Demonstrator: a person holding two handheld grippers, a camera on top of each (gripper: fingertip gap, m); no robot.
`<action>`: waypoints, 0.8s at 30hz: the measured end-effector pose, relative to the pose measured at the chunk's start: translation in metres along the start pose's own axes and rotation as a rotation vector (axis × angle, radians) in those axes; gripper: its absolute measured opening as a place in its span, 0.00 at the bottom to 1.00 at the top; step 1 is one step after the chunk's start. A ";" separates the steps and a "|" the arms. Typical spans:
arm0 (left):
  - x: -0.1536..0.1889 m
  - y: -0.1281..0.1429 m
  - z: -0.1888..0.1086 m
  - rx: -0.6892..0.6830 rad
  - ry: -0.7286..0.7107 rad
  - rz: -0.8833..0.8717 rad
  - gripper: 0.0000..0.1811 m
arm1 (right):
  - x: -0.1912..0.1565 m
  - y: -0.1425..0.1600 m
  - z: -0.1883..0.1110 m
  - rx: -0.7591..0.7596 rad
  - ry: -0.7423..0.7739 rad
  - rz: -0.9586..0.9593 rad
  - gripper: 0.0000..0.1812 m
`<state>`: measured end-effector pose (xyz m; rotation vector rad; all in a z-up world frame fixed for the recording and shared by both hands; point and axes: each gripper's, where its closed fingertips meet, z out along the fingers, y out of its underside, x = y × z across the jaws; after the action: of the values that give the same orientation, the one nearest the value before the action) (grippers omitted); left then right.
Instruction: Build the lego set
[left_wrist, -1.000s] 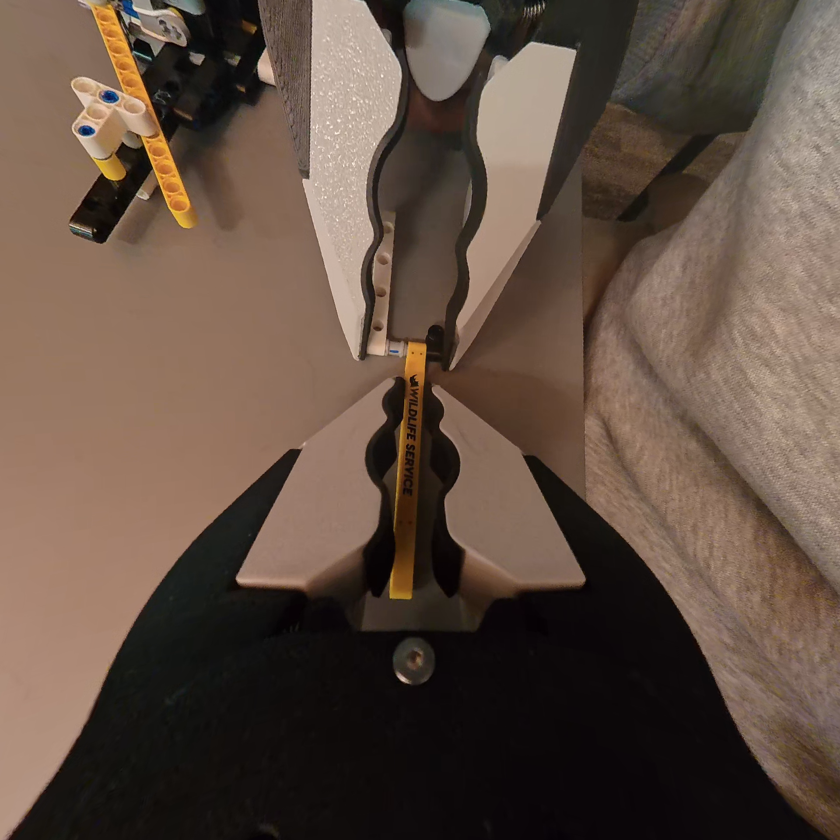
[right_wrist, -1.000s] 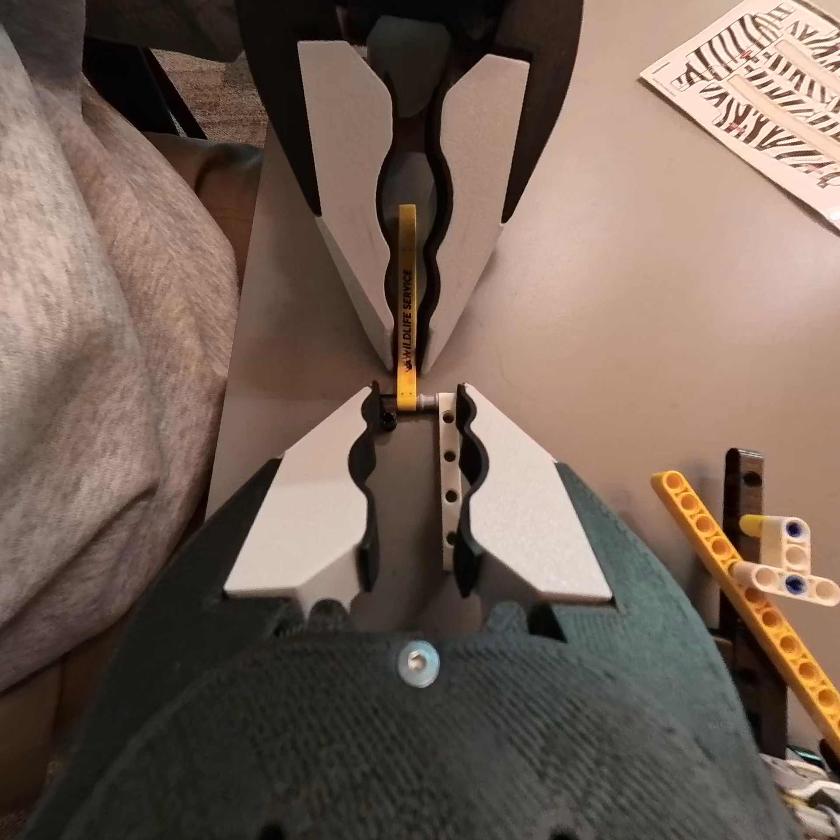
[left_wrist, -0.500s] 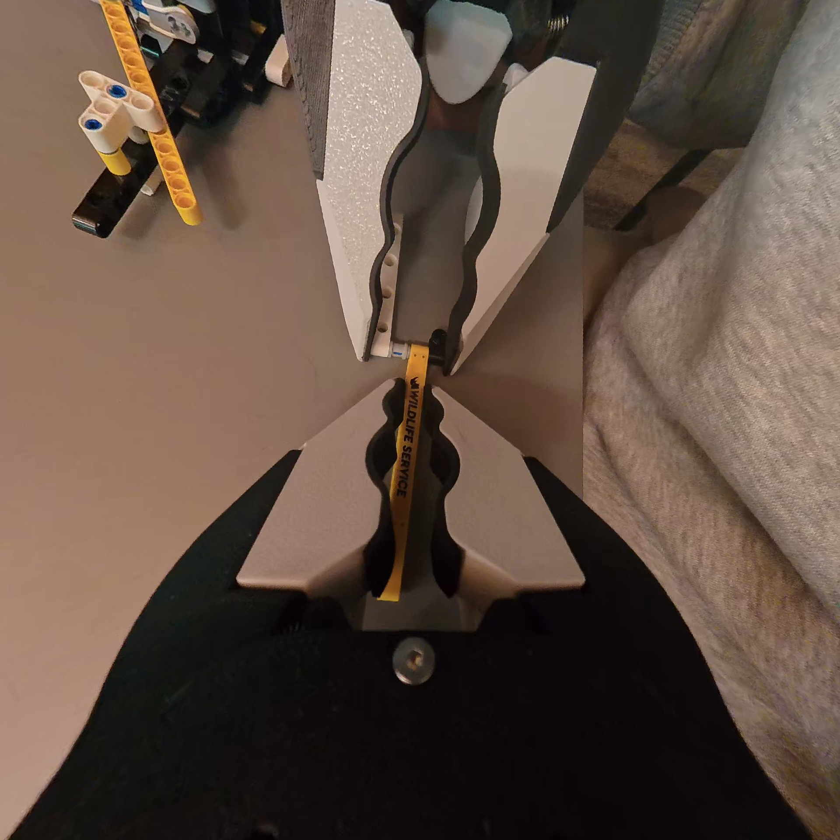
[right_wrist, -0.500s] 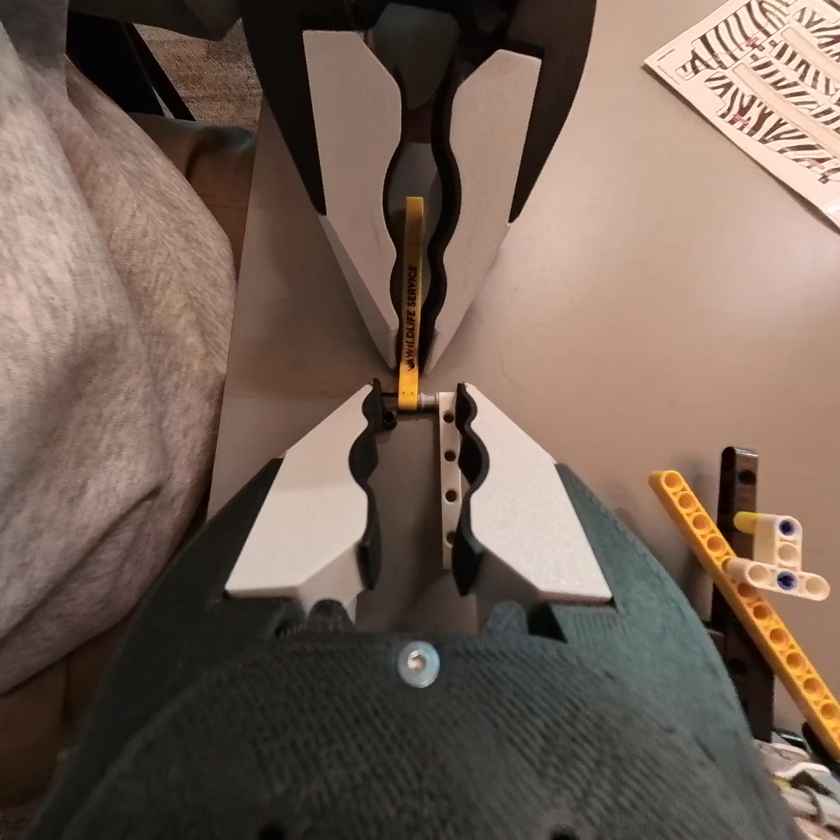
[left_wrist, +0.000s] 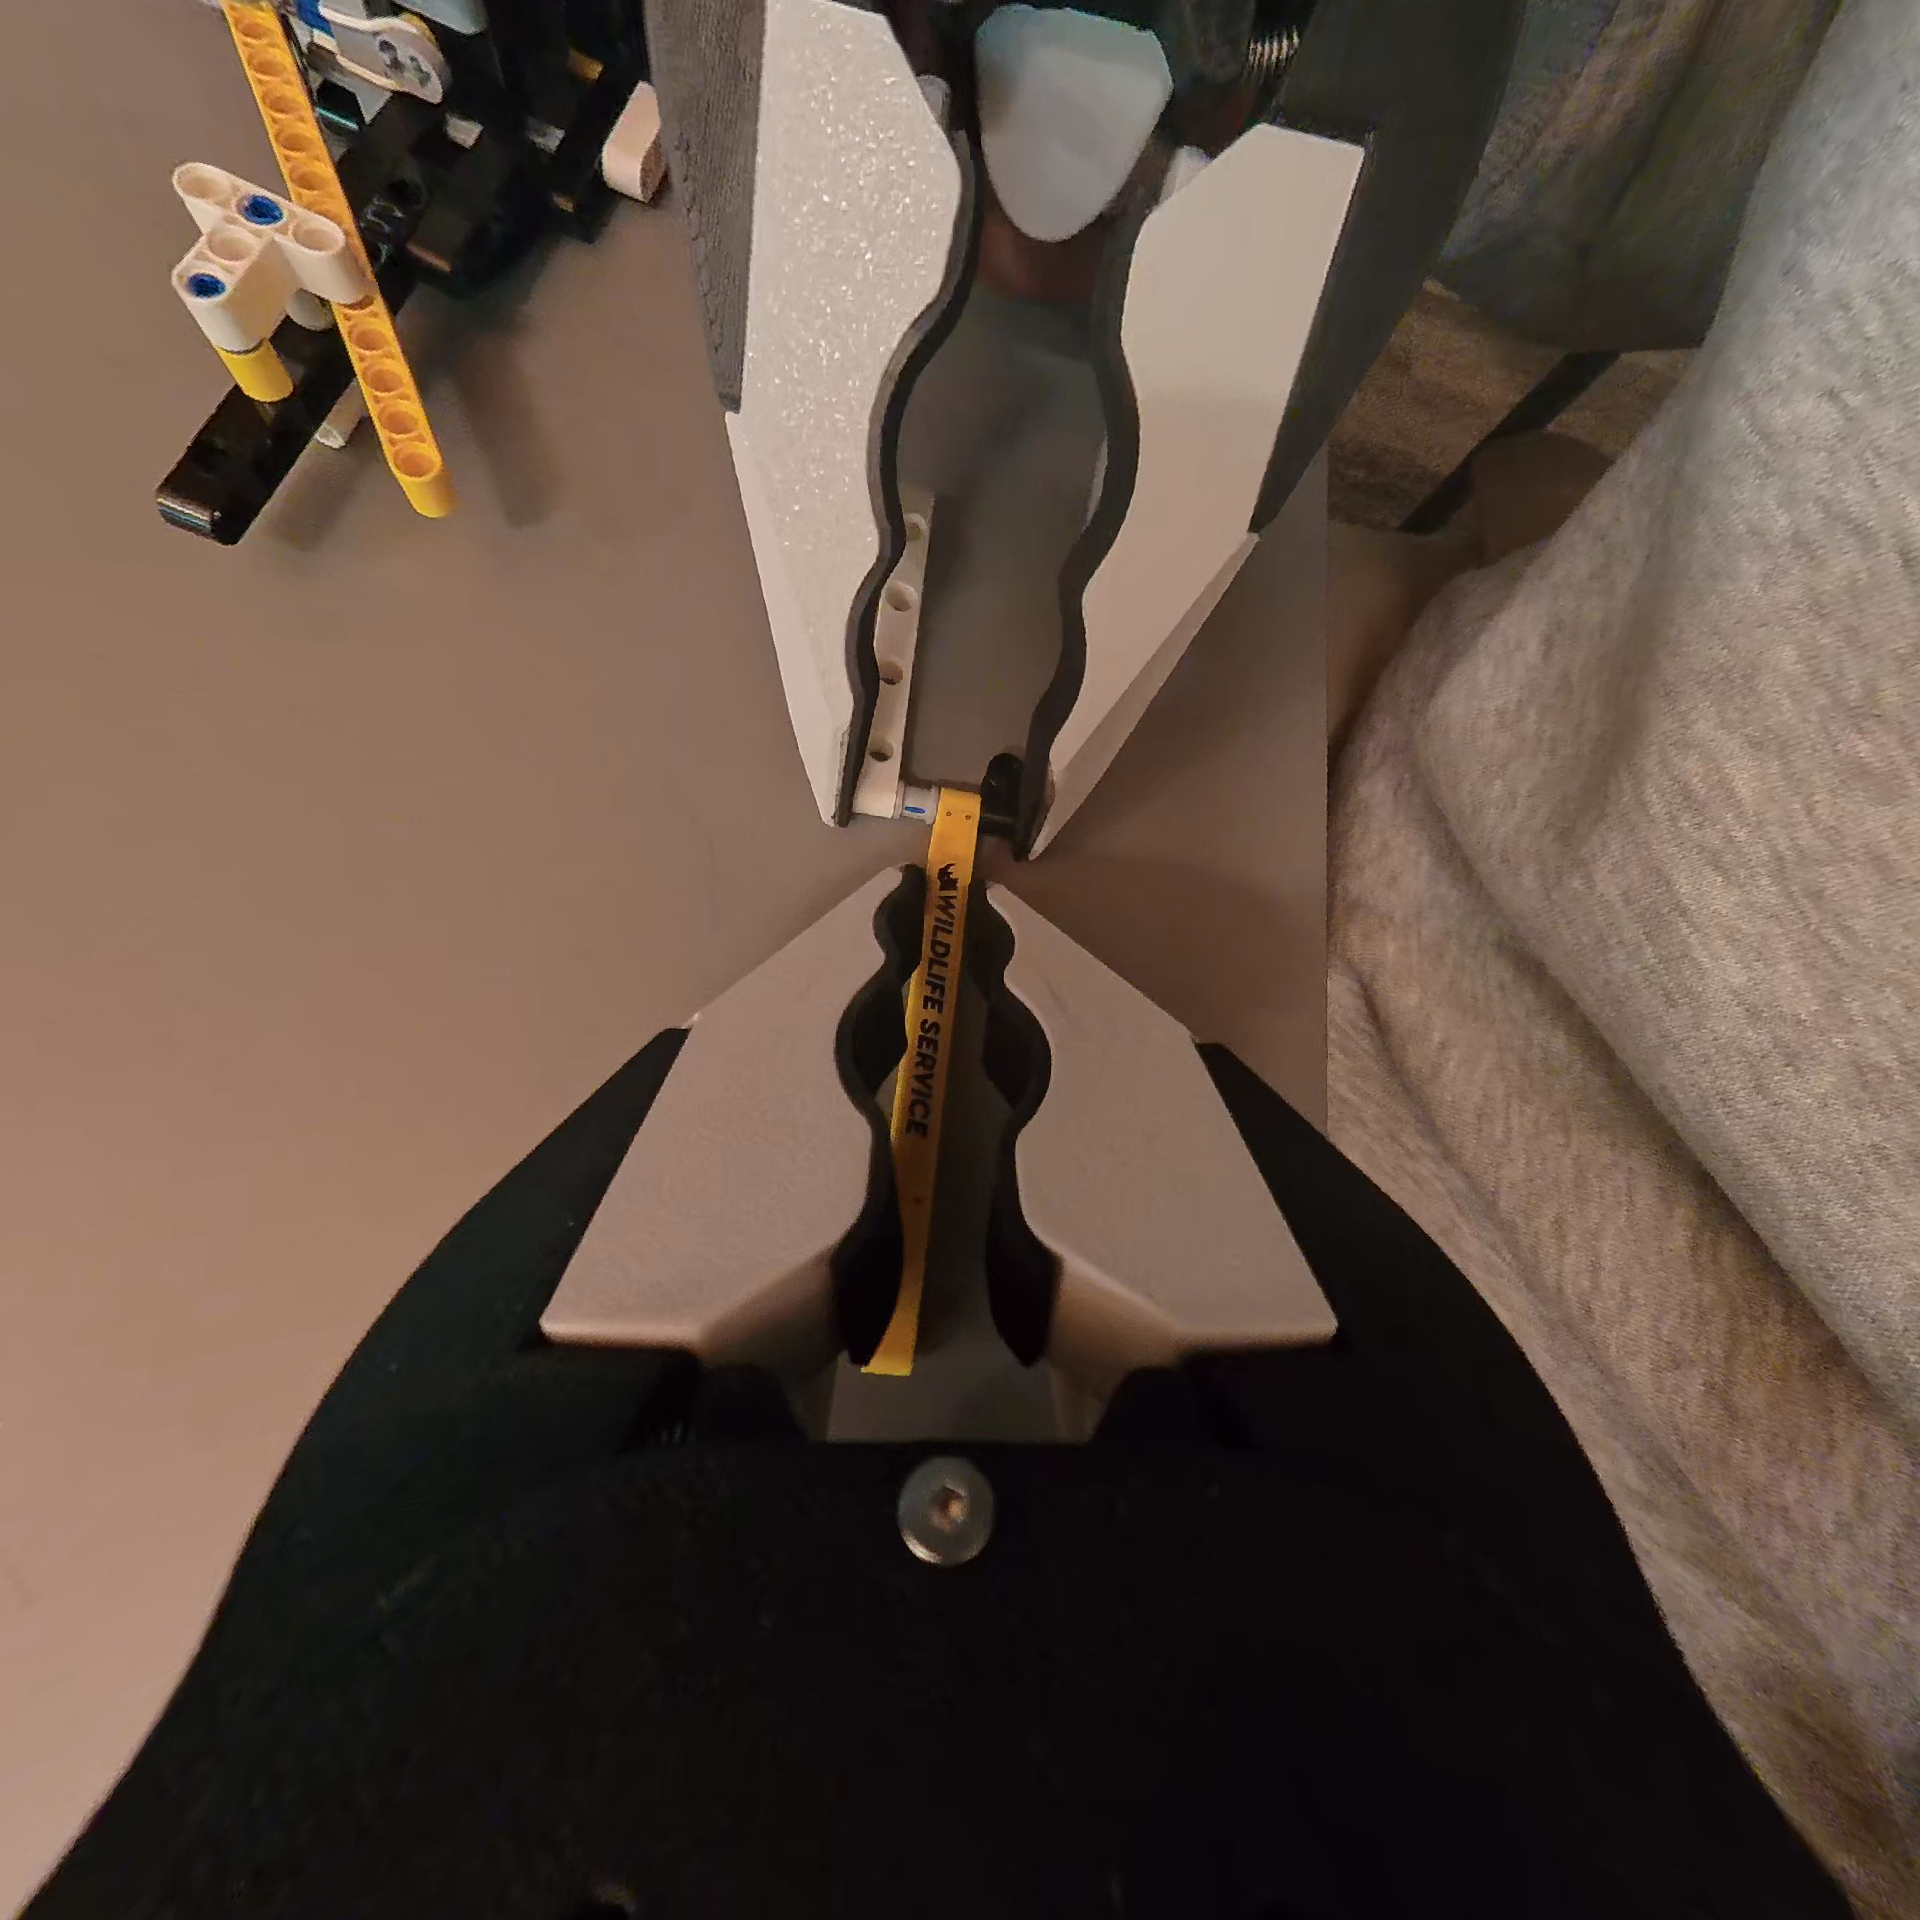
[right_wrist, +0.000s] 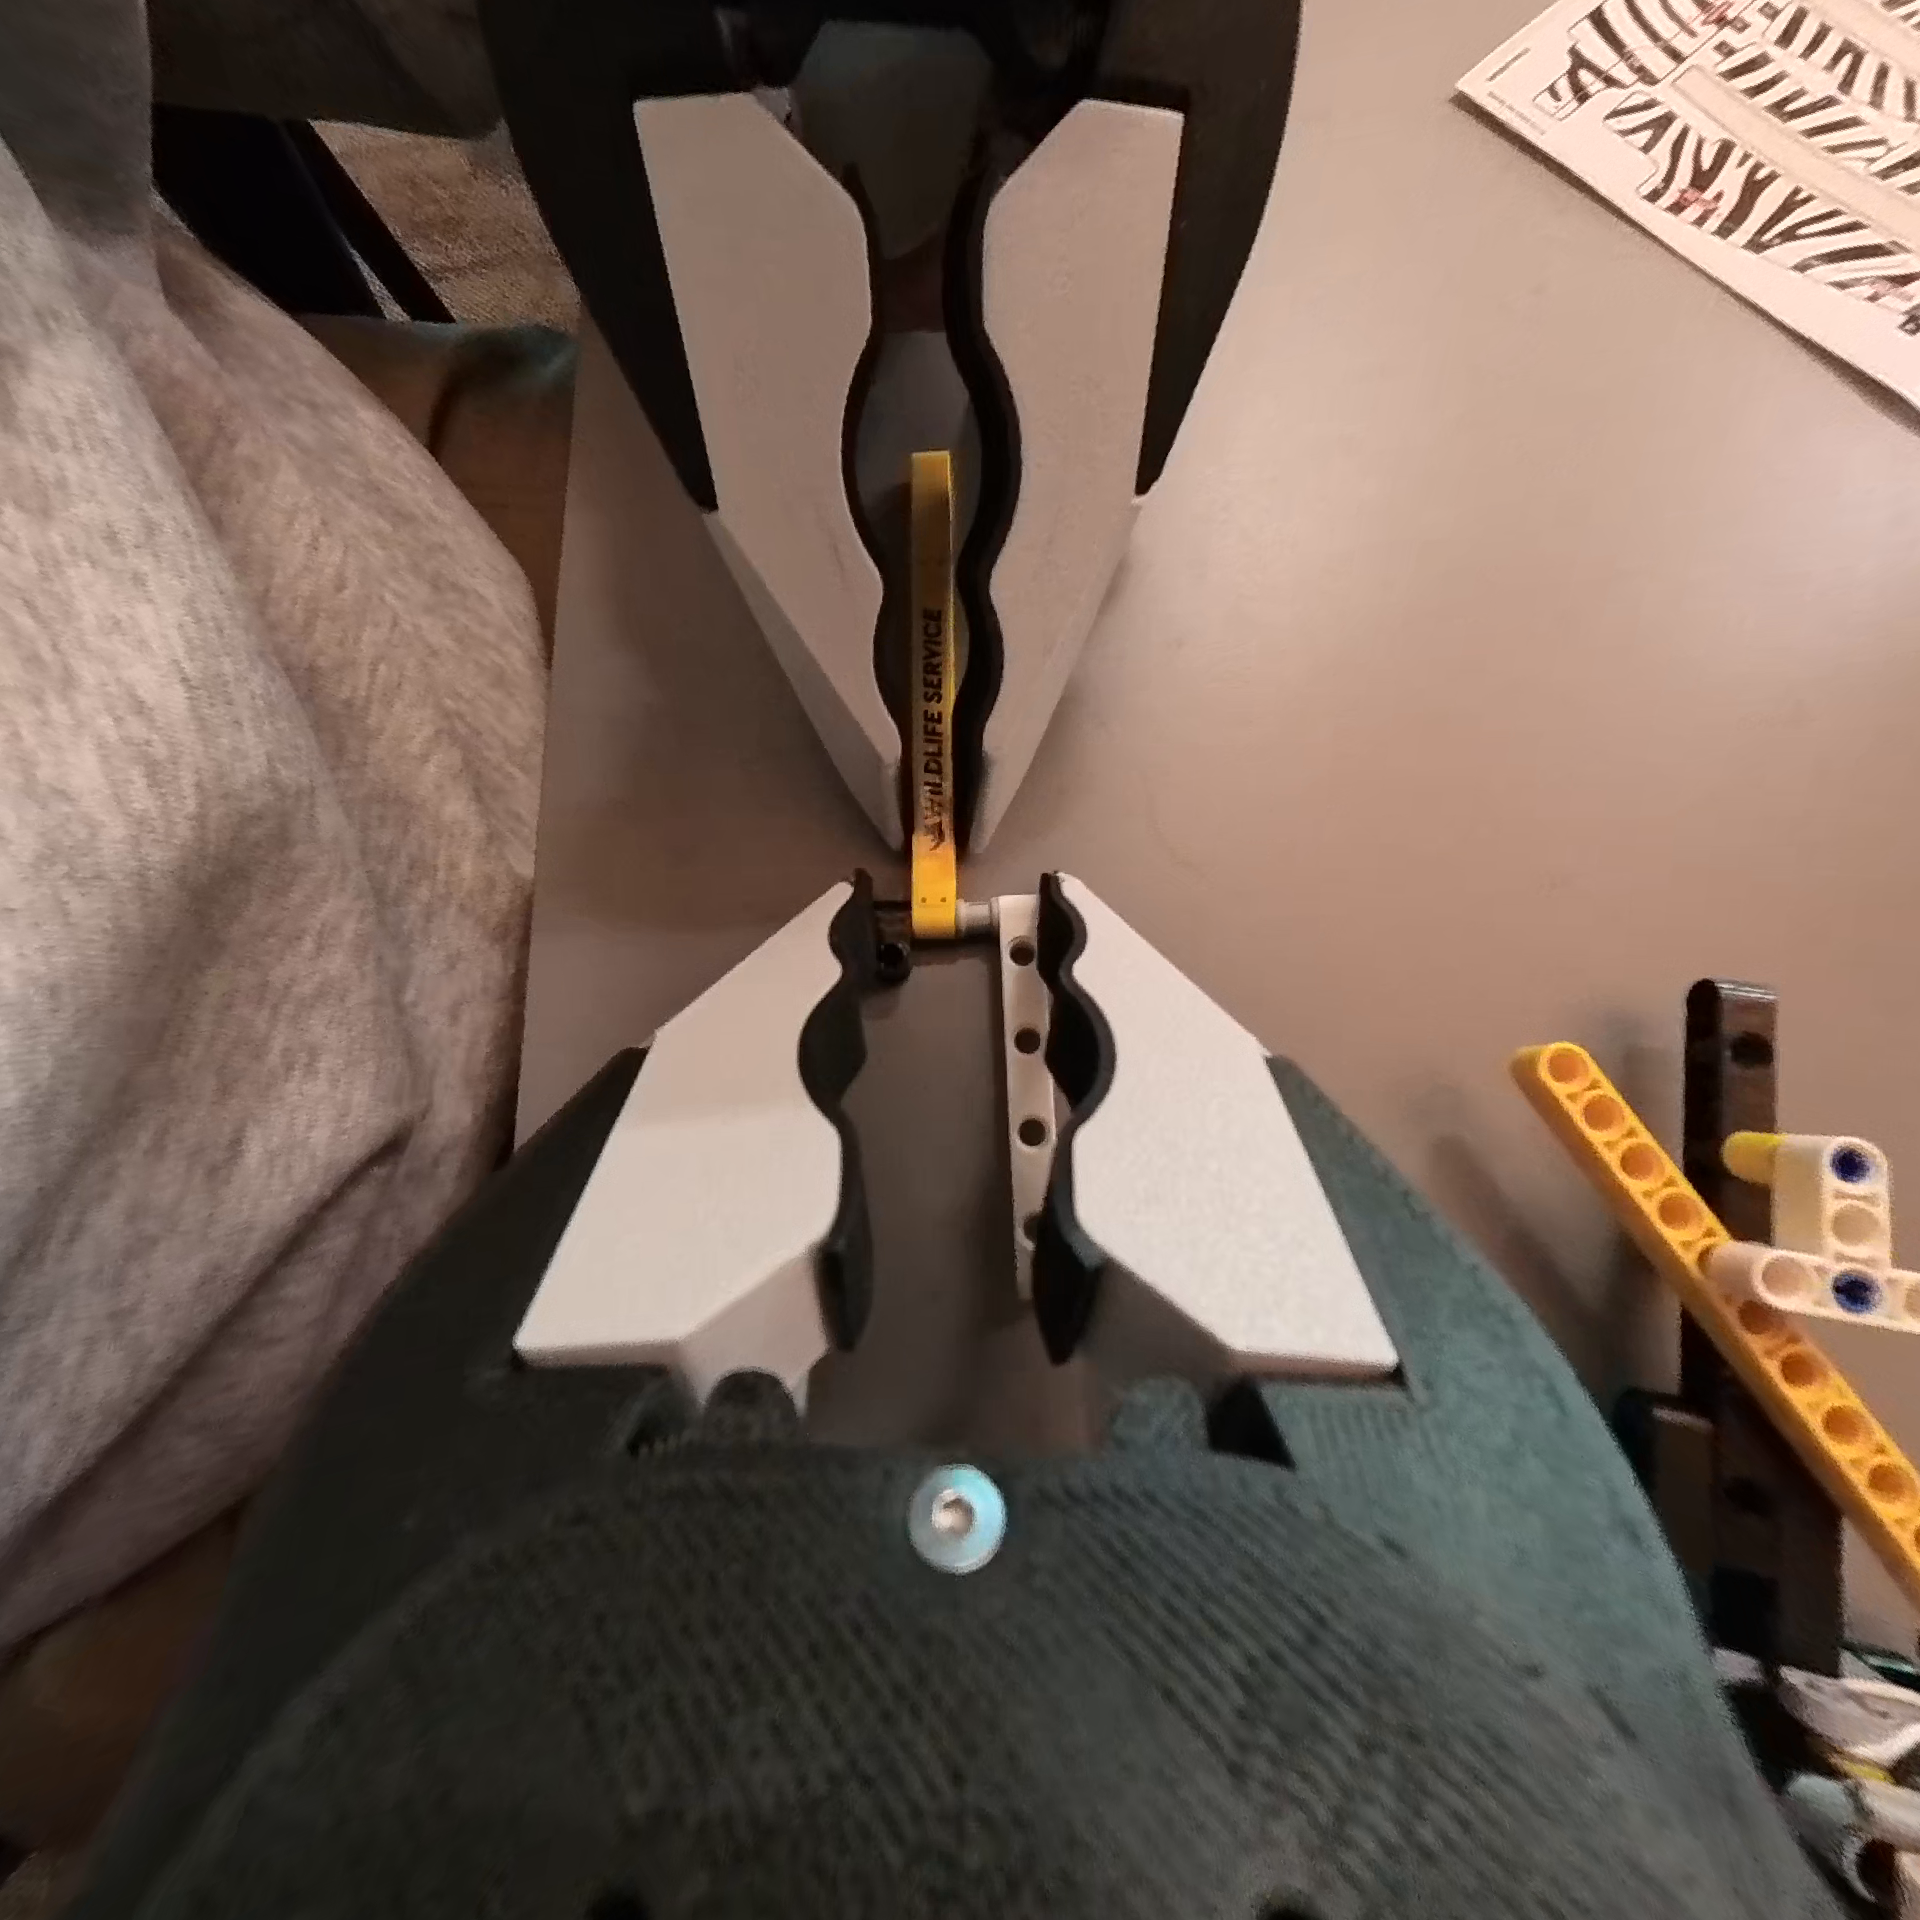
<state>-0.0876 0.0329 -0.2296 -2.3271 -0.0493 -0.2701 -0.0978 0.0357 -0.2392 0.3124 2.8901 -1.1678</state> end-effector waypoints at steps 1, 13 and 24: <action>0.000 0.000 0.000 0.000 0.003 -0.005 0.03 | 0.001 -0.001 0.000 0.011 0.011 -0.002 0.17; -0.002 -0.001 -0.001 0.012 -0.021 -0.012 0.16 | -0.004 0.003 -0.004 0.047 0.010 -0.019 0.29; -0.010 -0.006 0.006 -0.006 -0.127 0.075 0.34 | 0.002 0.005 -0.007 0.045 0.042 -0.032 0.24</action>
<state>-0.0974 0.0416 -0.2316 -2.3436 -0.0244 -0.0849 -0.0988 0.0447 -0.2378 0.2964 2.9188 -1.2477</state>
